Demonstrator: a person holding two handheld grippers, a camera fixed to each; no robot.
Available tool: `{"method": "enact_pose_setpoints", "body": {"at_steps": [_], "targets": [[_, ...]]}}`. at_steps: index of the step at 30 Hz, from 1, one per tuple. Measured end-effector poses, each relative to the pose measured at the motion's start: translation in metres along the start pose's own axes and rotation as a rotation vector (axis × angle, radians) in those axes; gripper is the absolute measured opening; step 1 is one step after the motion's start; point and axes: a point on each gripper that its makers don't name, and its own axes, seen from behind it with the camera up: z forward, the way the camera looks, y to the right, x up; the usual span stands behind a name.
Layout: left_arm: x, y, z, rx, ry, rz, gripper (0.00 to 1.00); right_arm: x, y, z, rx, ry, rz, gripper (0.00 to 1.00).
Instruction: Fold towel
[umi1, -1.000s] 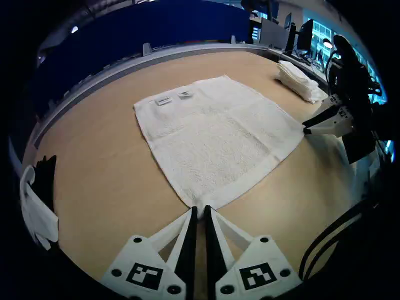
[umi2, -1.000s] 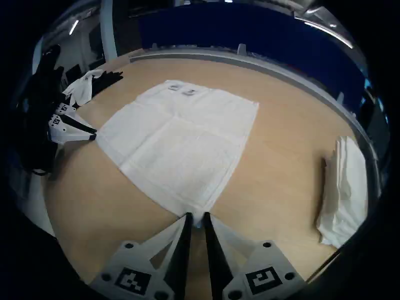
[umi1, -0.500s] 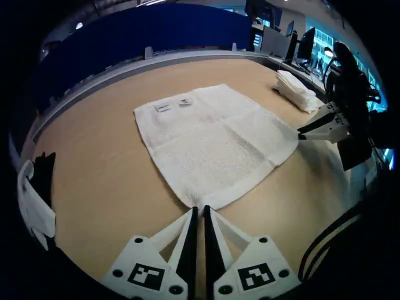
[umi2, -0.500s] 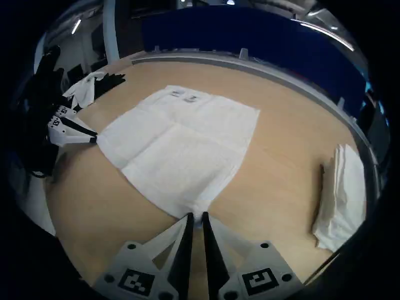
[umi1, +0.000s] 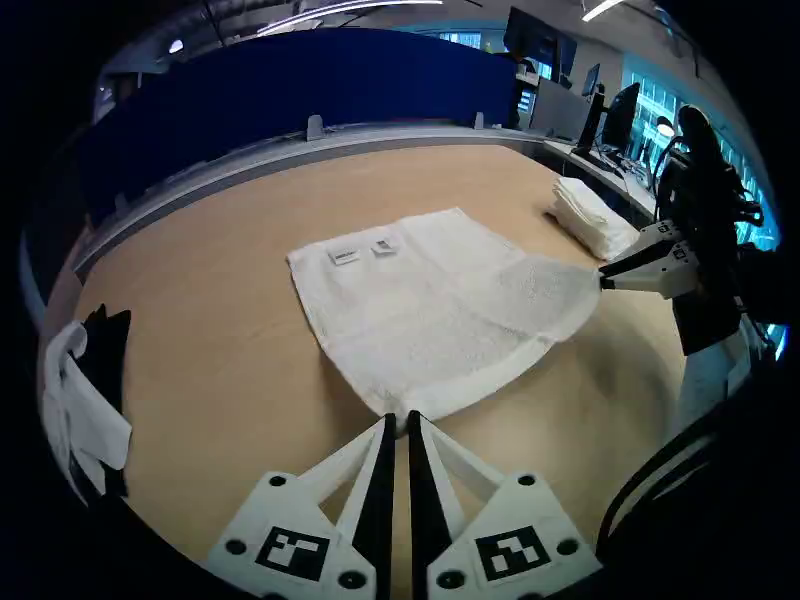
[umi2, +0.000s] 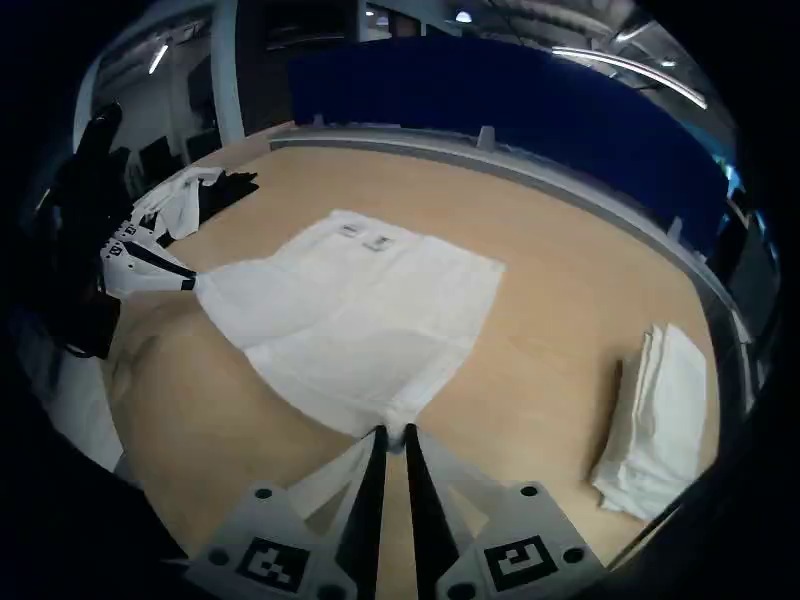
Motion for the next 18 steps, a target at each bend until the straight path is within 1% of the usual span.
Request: {"method": "enact_pose_setpoints", "body": {"at_steps": [8,12,15,18], "targets": [[0.014,0.005,-0.031,0.009,0.016,-0.038,0.09,0.024,-0.010,-0.029,0.017,0.037,0.007,0.14],[0.018,0.009,-0.045,0.003,0.020,-0.060,0.09,0.031,-0.015,-0.042,0.020,0.048,0.015,0.14],[0.018,0.011,-0.051,-0.003,0.021,-0.074,0.09,0.032,-0.017,-0.048,0.023,0.049,0.024,0.14],[0.017,0.011,-0.053,-0.004,0.021,-0.081,0.09,0.032,-0.018,-0.050,0.025,0.048,0.034,0.14]]}}
